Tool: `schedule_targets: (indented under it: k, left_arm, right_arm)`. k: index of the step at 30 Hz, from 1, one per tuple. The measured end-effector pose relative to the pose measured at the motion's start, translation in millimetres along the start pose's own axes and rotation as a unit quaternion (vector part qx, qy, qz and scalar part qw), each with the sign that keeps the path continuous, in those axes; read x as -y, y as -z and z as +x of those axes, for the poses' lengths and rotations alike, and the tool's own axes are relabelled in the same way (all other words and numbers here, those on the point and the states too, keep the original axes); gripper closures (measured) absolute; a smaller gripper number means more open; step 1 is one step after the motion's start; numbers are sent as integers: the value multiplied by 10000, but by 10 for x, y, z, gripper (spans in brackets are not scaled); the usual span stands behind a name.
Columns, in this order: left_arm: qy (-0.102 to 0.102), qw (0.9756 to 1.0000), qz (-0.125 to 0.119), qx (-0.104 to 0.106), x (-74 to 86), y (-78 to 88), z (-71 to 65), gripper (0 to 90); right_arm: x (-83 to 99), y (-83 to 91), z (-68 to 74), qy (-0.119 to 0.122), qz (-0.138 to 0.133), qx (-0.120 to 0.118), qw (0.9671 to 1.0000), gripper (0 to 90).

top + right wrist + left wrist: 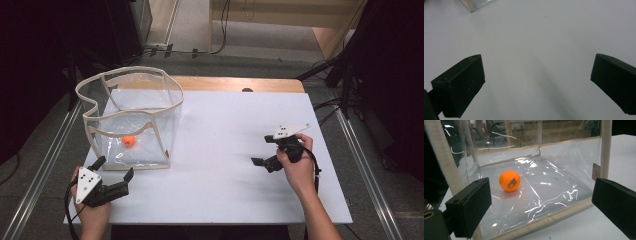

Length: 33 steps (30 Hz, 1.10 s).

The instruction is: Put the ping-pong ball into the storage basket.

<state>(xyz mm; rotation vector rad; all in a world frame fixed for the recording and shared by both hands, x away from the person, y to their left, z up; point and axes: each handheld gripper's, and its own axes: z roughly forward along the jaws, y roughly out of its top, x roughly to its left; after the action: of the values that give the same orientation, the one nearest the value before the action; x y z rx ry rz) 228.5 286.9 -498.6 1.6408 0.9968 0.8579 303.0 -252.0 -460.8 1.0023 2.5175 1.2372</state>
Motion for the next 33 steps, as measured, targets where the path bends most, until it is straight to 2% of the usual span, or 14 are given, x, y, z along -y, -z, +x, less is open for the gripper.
schedule_targets:
  k: [8,15,21,26,33]
  left_arm:
    - [9,10000,1,-3,-1,0,2,30]
    - [-6,10000,6,-2,0,-1,1,30]
    - [-18,10000,15,-9,-1,-3,-2,30]
    - [-15,10000,16,-14,-1,-2,-2,30]
    - [-15,10000,17,-17,-1,-2,-2,30]
  right_arm:
    - [146,137,-9,-34,-180,75,9998,0]
    - [319,247,-44,-161,-296,154,9993,0]
    - [490,329,-68,-316,-468,196,9982,0]
    - [618,426,-86,-336,-669,278,9968,0]
    - [770,517,-110,-448,-779,348,9953,0]
